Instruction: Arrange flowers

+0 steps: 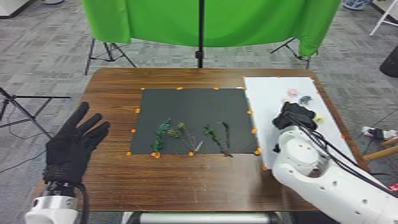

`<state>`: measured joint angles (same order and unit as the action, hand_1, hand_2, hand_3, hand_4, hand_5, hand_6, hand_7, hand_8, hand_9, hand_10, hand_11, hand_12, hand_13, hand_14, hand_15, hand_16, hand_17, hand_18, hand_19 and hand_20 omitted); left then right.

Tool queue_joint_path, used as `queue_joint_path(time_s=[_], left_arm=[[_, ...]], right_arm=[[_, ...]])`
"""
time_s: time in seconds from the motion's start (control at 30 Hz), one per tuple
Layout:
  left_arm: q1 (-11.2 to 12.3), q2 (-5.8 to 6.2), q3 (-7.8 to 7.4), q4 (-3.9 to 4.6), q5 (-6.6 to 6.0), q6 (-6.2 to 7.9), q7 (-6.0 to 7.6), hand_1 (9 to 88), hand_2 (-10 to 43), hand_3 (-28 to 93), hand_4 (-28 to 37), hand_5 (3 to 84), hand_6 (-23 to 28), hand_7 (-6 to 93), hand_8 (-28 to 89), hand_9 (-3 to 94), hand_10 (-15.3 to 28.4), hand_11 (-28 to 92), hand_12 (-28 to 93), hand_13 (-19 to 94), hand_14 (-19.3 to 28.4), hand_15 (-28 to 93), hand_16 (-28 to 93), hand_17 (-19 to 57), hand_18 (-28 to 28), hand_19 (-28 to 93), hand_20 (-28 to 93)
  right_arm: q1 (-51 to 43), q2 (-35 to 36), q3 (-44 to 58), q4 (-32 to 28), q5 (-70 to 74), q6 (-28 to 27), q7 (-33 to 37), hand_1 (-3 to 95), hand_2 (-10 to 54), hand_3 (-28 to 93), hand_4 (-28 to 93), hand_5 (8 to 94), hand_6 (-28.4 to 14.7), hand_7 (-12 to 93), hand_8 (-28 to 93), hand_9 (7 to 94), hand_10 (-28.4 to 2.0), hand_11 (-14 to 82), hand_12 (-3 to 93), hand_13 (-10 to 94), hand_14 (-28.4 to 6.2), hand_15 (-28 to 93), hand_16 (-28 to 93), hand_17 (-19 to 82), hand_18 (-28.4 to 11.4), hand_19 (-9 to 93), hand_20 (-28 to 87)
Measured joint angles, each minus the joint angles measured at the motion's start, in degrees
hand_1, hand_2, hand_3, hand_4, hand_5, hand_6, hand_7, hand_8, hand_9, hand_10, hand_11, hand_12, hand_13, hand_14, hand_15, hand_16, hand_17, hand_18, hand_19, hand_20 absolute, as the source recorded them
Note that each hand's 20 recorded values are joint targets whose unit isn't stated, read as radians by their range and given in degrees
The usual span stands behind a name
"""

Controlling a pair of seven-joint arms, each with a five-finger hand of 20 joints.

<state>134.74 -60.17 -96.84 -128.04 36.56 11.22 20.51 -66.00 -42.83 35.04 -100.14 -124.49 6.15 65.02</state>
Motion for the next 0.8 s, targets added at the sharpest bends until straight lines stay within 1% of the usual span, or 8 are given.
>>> queue_joint_path(time_s=[0.1,0.2,0.33,0.43,0.53,0.6,0.7,0.8], left_arm=[[0.0,0.17,0.04,0.0,-0.18,0.17,0.14,22.3,6.1,79,-28.3,30.6,5.1,12.3,-11,28.0,18.0,19,9,20,26.9,41,-8,-10.9,28.4,57,-4],[0.09,0.39,0.02,0.0,-0.29,0.26,0.29,22.3,6.1,79,-28.3,30.6,5.2,12.3,-11,28.0,17.9,19,9,20,26.9,41,-8,-10.9,28.4,57,-4],[0.15,0.45,-0.23,-0.03,-0.28,0.23,0.33,22.3,6.1,79,-28.3,30.6,5.1,12.3,-11,28.0,18.0,19,9,20,26.9,41,-8,-10.9,28.4,57,-4],[0.16,0.44,-0.82,-0.06,-0.1,0.07,0.1,22.3,6.1,79,-28.3,30.6,5.2,12.2,-11,28.0,18.0,19,9,20,26.9,41,-8,-10.9,28.4,57,-4],[0.12,0.33,-1.56,-0.13,0.17,-0.01,-0.45,22.3,6.1,79,-28.3,30.6,5.2,12.1,-11,28.1,17.9,19,9,20,26.9,41,-8,-10.9,28.4,57,-4],[-0.02,0.2,-1.87,-0.14,0.41,-0.09,-0.95,22.3,6.1,79,-28.3,30.6,5.1,12.1,-11,28.1,17.9,19,9,20,26.9,41,-8,-10.8,28.4,57,-4],[-0.63,-0.05,-2.06,-0.14,0.8,-0.31,-1.87,22.2,6.1,79,-28.3,30.6,5.1,12.0,-11,28.2,17.9,19,9,20,26.9,41,-8,-10.8,28.4,58,-3],[-1.64,-0.08,-2.11,-0.14,1.17,-0.44,-2.8,22.1,6.0,79,-28.3,30.7,5.1,12.0,-11,28.4,17.9,19,9,20,26.8,41,-8,-10.7,28.4,58,-3]], right_arm=[[0.05,-0.17,-0.15,0.71,-1.8,0.9,0.0,62.2,-9.5,68,-28,84.9,0.7,23,2,92.9,-5.7,12.7,33.3,82,-3.2,54,29,37,-20.6,83,39],[-1.45,-0.1,0.18,0.35,-3.75,3.14,-0.08,62.4,-9.5,69,-28,85.8,0.6,22,2,93.4,-5.8,13.4,32.8,84,-3.0,54,29,38,-20.2,83,38],[-4.21,0.46,0.8,-2.5,-6.73,7.84,-0.55,62.2,-9.5,69,-28,86.4,0.6,21,3,93.6,-5.9,14.2,32.3,84,-3.0,53,29,38,-20.3,83,39],[-4.62,0.49,0.63,-5.76,-7.83,9.76,-2.03,62.1,-9.5,70,-28,86.5,0.5,21,3,93.7,-5.9,14.4,32.2,84,-3.0,53,29,38,-20.2,84,39],[-2.74,-0.48,-1.29,-8.42,-7.59,10.52,-5.86,62.0,-9.5,70,-28,86.5,0.5,21,3,93.7,-6.0,14.4,32.2,84,-2.9,54,30,38,-20.1,84,39],[0.15,-2.24,-4.16,-8.73,-6.89,10.87,-9.65,61.9,-9.5,70,-28,86.4,0.5,21,3,93.7,-6.0,14.4,32.5,84,-2.9,54,30,38,-20.0,84,39],[4.98,-6.88,-8.52,-7.99,-4.48,10.89,-15.5,61.8,-9.5,70,-28,86.1,0.5,21,4,93.7,-6.1,14.1,33.0,84,-2.9,54,30,37,-19.7,84,39],[7.96,-13.46,-10.26,-5.65,-1.41,10.4,-21.08,61.4,-9.5,70,-28,86.0,0.5,21,4,93.7,-6.2,13.8,33.4,83,-3.1,55,30,37,-19.4,83,39]])
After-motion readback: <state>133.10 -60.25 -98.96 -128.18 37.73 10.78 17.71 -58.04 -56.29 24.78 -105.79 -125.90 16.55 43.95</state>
